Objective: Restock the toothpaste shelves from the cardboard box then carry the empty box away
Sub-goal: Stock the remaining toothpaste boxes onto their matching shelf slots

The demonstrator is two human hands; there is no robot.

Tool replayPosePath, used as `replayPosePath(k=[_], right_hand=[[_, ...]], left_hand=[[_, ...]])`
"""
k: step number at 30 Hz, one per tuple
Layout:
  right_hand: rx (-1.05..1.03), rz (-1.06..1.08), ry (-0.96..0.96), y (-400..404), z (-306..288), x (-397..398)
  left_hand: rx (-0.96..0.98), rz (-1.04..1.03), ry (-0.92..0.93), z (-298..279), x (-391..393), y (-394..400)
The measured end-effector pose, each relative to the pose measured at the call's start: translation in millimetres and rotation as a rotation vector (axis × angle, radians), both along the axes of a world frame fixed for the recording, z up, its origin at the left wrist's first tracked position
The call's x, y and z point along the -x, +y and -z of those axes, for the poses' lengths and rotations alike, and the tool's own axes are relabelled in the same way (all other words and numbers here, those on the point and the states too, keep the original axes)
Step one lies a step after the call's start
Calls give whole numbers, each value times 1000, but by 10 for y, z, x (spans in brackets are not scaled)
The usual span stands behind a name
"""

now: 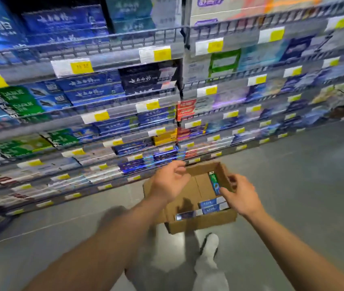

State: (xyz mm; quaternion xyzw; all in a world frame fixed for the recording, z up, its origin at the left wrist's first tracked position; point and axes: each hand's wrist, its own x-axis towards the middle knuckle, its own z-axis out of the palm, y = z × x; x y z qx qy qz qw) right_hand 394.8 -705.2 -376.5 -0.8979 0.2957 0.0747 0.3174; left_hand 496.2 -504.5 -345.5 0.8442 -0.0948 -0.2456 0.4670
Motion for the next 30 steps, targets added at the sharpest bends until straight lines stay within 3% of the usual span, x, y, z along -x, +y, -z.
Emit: replayPosePath(k=[7,16,21,30], right_hand=[[-102,15,112,-1177,930,-59],[-224,-8,205,-1614,2277,-117],[-190,-104,256,-1759,3234,-272],[-172,-51,321,-1806,5305,-695]], left_hand=[[-123,-25,64,795,-59,-1280],[-193,-31,178,2155,-138,-1753],[-201,-54,249,3203,-278,-1859],[-206,-47,371,5318,-450,-2156]])
